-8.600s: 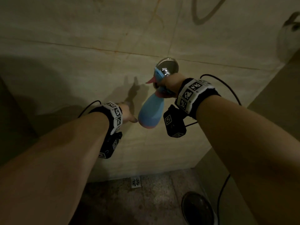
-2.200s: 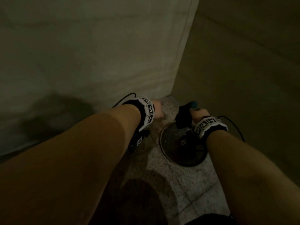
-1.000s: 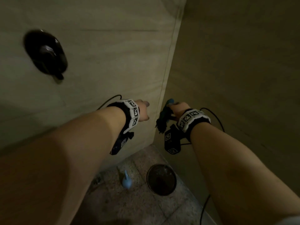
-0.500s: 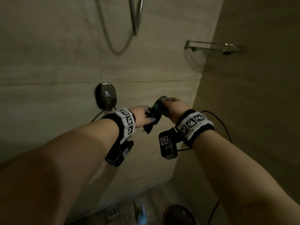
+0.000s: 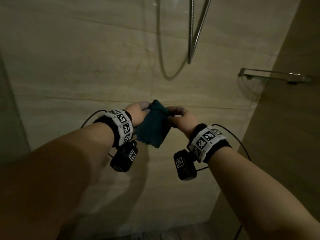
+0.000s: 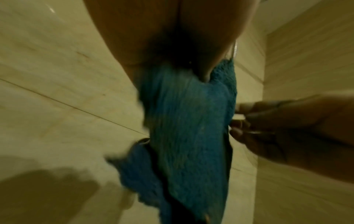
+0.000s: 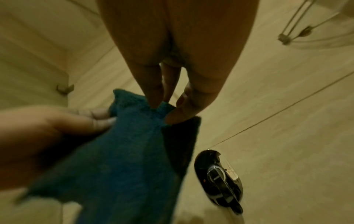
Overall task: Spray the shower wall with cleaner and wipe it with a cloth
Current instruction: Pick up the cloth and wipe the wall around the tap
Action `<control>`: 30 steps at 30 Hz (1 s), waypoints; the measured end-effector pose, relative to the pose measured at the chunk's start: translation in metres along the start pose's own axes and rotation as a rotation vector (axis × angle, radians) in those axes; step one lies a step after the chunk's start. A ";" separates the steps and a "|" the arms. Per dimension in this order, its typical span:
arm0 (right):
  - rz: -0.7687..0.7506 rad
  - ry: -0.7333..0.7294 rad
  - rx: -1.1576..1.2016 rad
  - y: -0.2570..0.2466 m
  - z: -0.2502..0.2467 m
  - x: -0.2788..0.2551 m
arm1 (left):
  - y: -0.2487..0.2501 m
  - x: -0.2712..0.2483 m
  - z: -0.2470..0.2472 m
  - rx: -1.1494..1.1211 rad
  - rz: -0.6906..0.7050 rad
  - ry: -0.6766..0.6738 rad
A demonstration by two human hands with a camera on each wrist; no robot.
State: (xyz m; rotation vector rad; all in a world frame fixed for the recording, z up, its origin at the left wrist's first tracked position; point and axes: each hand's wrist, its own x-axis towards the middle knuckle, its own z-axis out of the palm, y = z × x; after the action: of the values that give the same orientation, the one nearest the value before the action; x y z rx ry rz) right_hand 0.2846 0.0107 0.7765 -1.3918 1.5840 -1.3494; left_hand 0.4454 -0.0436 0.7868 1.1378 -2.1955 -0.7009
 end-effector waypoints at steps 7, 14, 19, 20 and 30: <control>-0.050 -0.093 -0.189 0.013 0.036 0.016 | -0.020 -0.009 -0.029 0.078 -0.043 -0.063; 0.092 -0.166 -0.047 -0.002 0.063 0.036 | -0.051 -0.007 -0.051 0.182 -0.143 0.078; 0.357 -0.115 0.446 -0.019 0.082 0.045 | -0.076 -0.009 -0.055 0.003 -0.201 0.033; 0.387 -0.127 0.512 -0.022 0.087 0.047 | -0.078 -0.010 -0.054 -0.031 -0.194 -0.012; 0.389 -0.146 0.807 -0.048 0.105 0.058 | -0.083 0.000 -0.067 -0.390 -0.204 -0.028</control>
State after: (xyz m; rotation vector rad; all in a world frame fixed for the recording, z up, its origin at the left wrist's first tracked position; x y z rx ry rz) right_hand 0.3821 -0.0706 0.8021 -0.6315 0.9584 -1.3712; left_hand 0.5367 -0.0980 0.7784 1.1554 -1.8669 -1.1786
